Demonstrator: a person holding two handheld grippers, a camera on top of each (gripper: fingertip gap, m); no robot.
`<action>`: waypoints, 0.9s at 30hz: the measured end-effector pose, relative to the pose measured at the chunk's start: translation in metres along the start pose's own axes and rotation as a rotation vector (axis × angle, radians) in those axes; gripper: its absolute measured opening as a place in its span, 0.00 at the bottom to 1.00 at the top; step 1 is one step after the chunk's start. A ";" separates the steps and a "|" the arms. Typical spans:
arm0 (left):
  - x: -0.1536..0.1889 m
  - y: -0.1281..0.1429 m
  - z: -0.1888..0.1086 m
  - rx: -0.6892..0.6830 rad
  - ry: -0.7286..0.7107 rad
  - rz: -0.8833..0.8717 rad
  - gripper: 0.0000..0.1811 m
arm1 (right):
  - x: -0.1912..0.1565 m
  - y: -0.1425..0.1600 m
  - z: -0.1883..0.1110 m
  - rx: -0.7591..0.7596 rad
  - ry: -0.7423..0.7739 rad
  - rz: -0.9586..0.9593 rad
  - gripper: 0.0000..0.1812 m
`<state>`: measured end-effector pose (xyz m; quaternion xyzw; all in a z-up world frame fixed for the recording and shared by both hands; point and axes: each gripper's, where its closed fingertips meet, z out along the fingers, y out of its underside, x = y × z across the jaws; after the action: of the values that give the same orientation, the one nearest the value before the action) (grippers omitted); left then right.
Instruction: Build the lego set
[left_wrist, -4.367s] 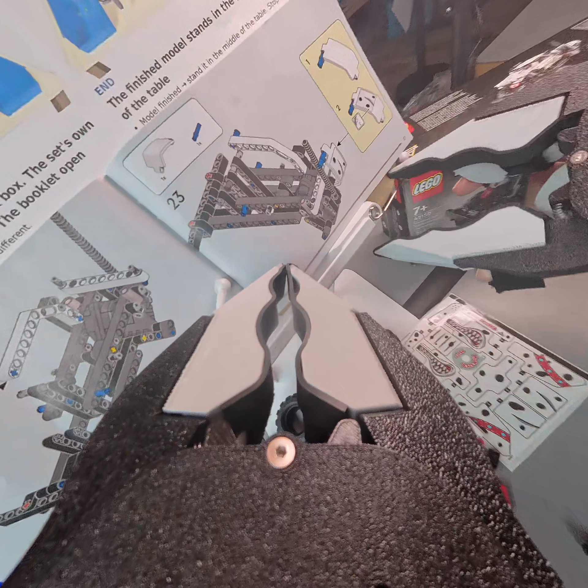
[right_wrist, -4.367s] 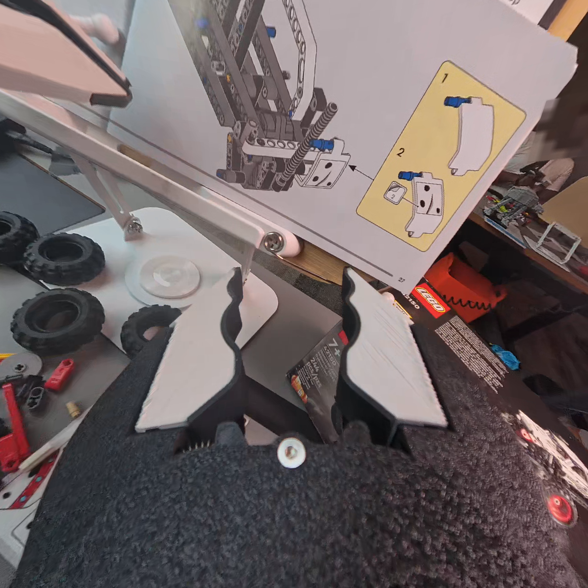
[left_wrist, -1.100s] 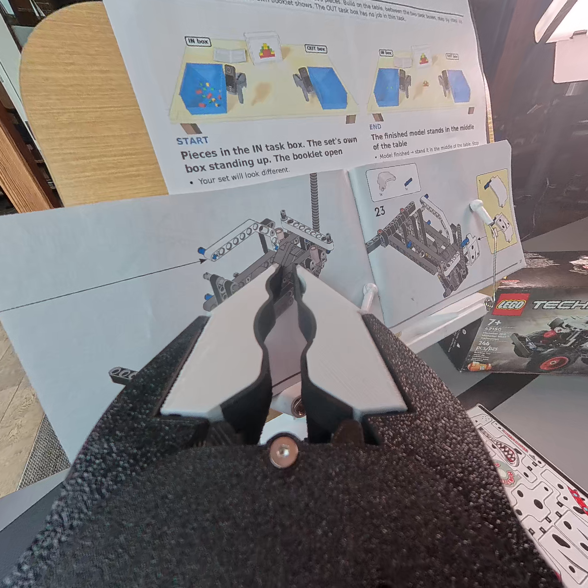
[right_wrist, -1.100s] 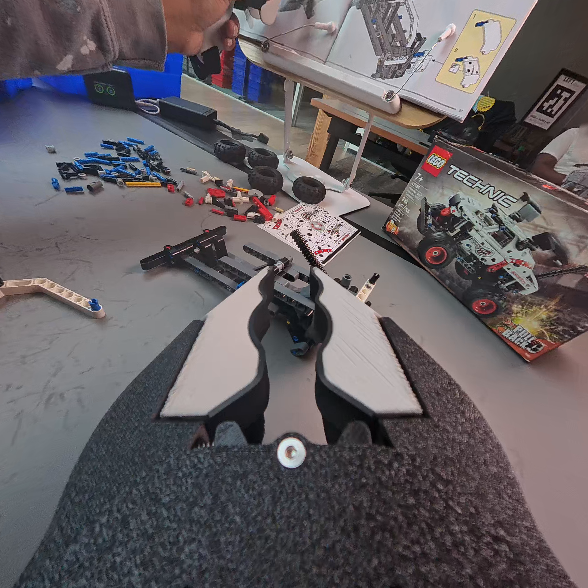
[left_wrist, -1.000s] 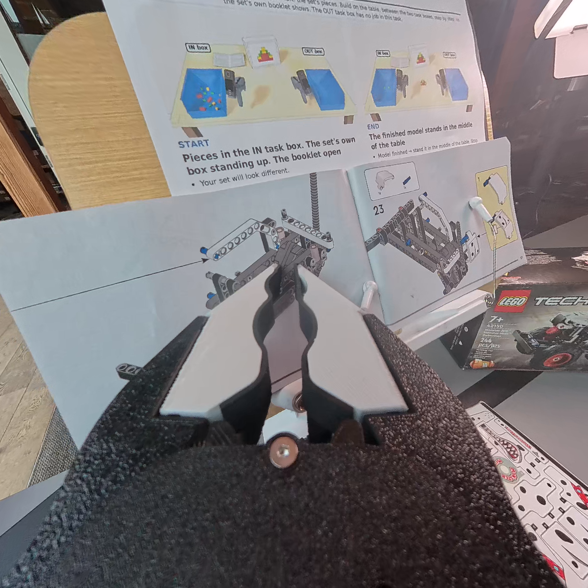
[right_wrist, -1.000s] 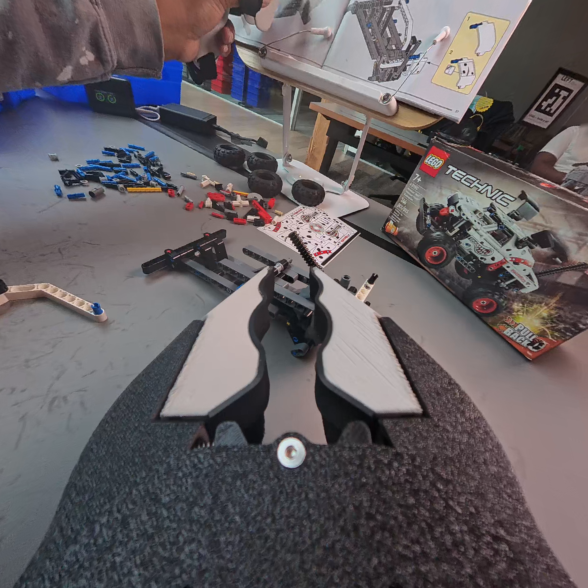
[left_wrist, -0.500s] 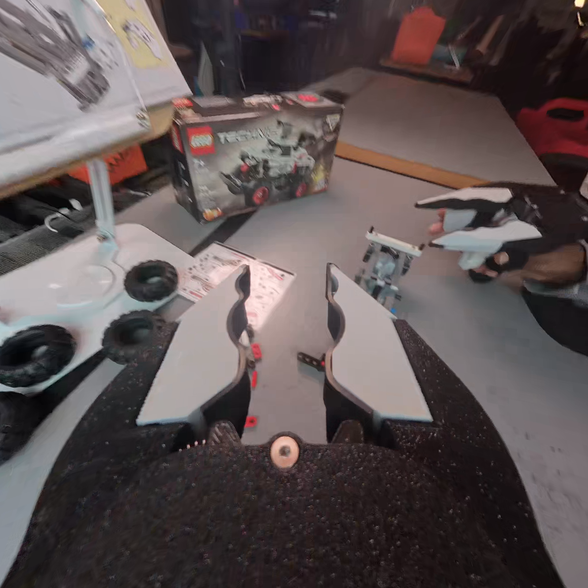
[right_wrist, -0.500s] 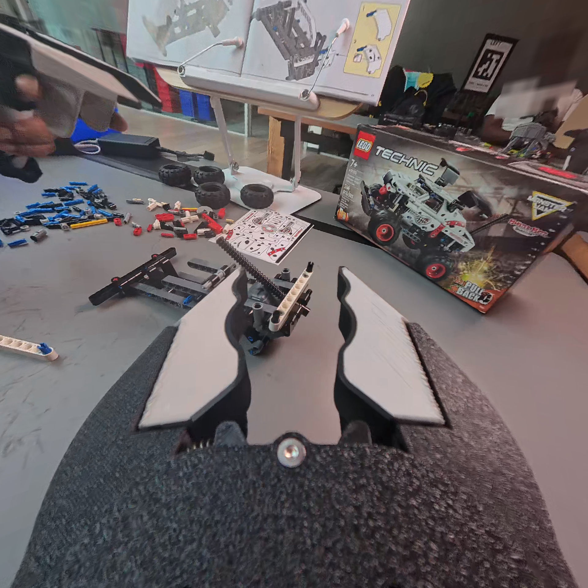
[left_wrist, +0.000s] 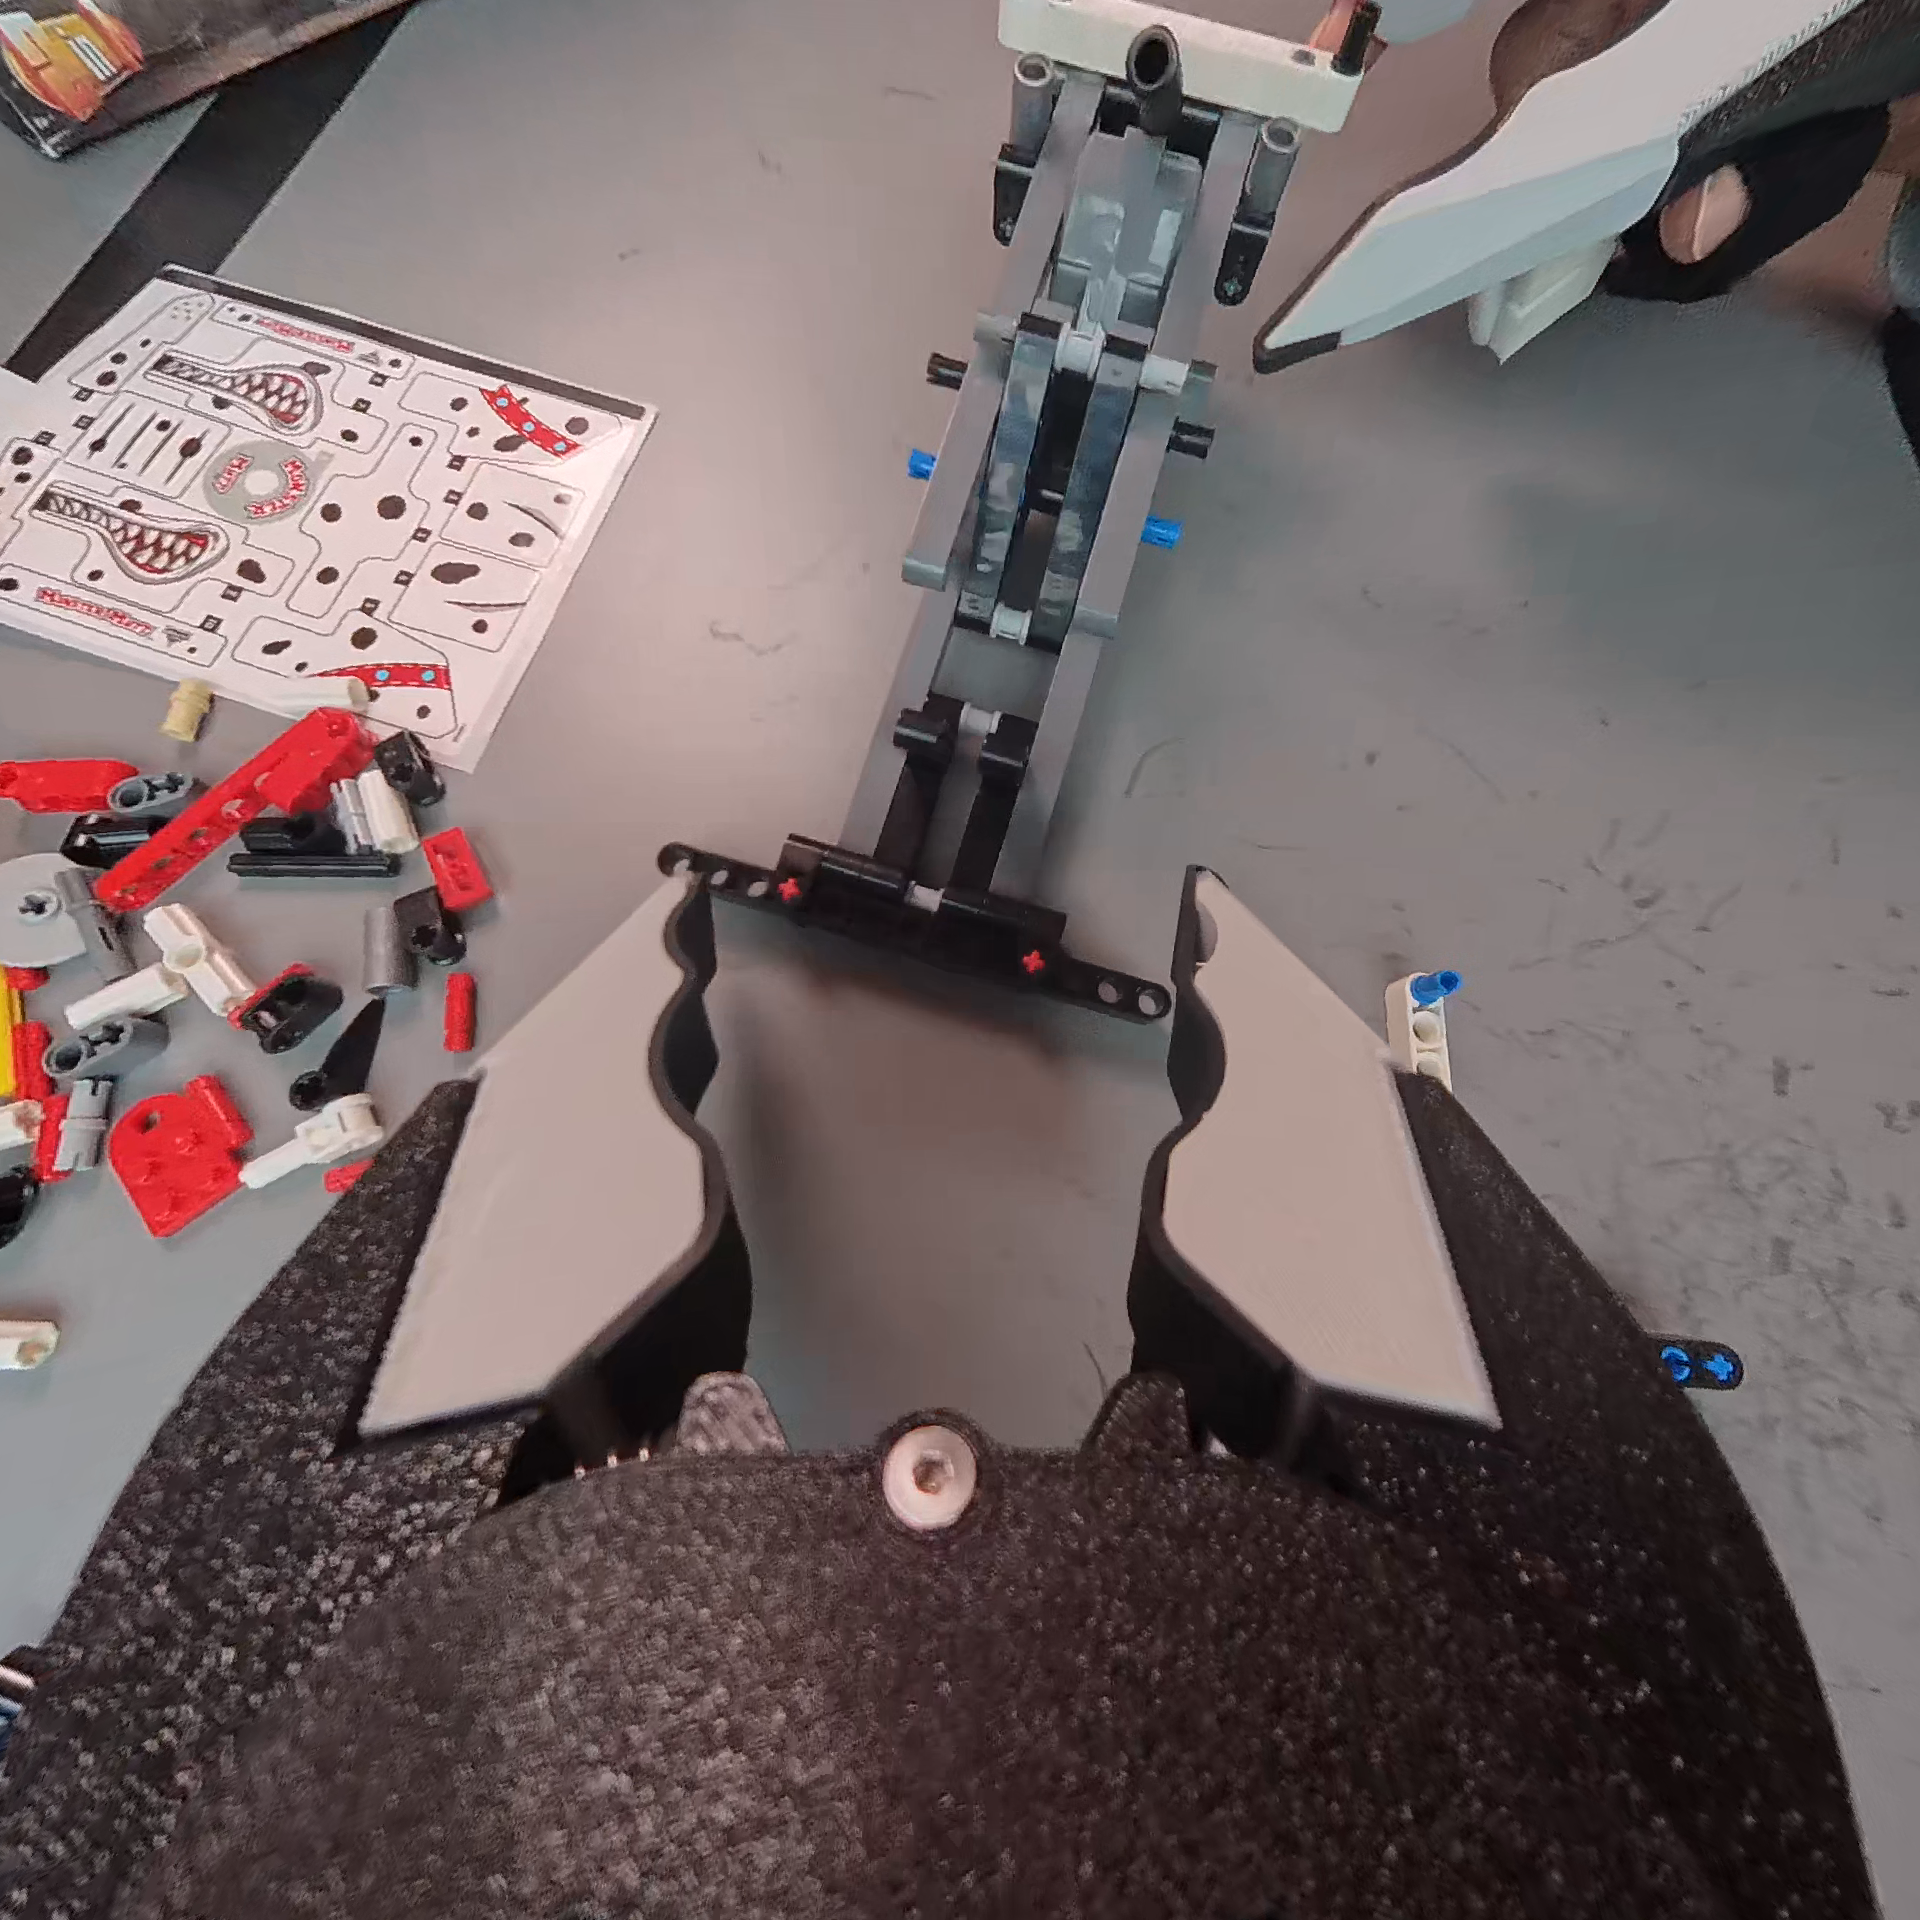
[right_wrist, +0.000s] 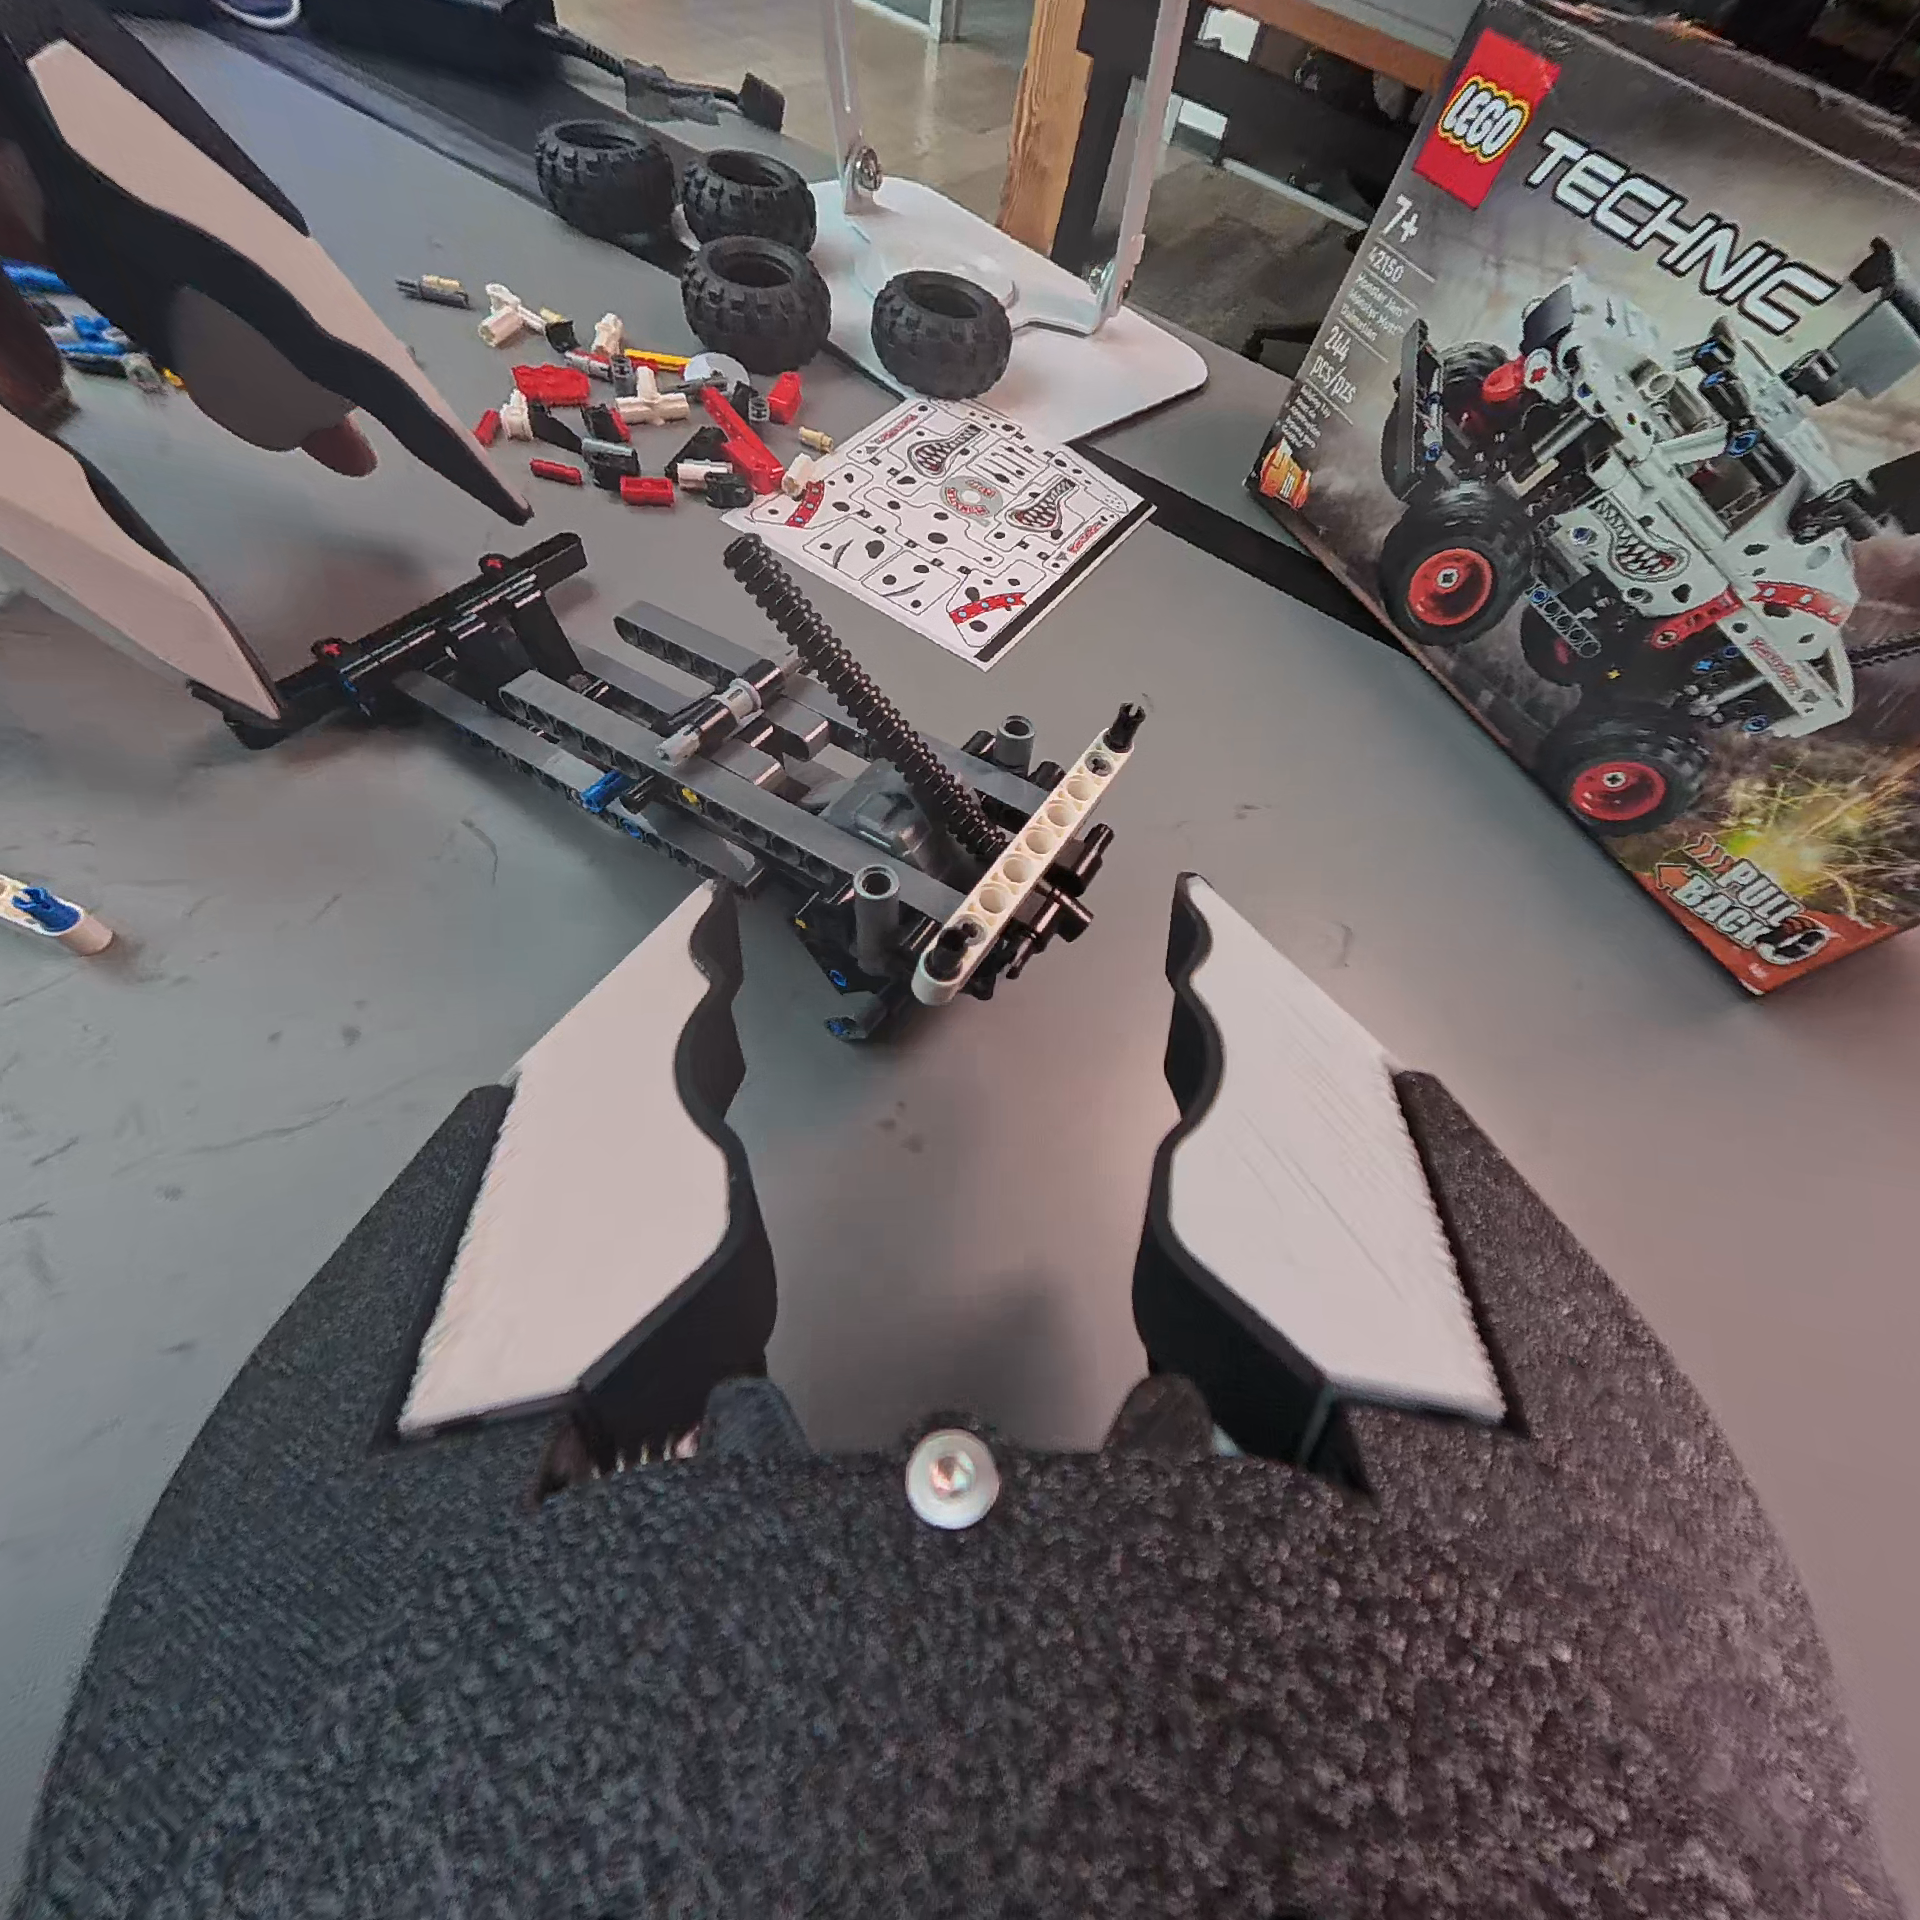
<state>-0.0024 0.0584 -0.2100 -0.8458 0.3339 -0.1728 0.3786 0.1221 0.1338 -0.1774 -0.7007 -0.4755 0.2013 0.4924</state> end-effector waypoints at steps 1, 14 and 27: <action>0.001 0.001 0.002 -0.015 -0.012 0.018 0.49 | -0.001 0.001 0.002 -0.013 -0.003 -0.011 0.45; -0.003 0.006 0.007 -0.074 -0.069 0.100 0.44 | -0.004 0.005 0.015 -0.067 0.002 -0.062 0.38; -0.026 -0.094 -0.126 0.319 -0.272 0.118 0.35 | -0.010 0.006 0.009 -0.060 -0.003 -0.104 0.33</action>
<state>-0.0490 0.0563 -0.0577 -0.7695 0.2971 -0.0853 0.5588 0.1132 0.1298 -0.1882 -0.6893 -0.5178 0.1618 0.4802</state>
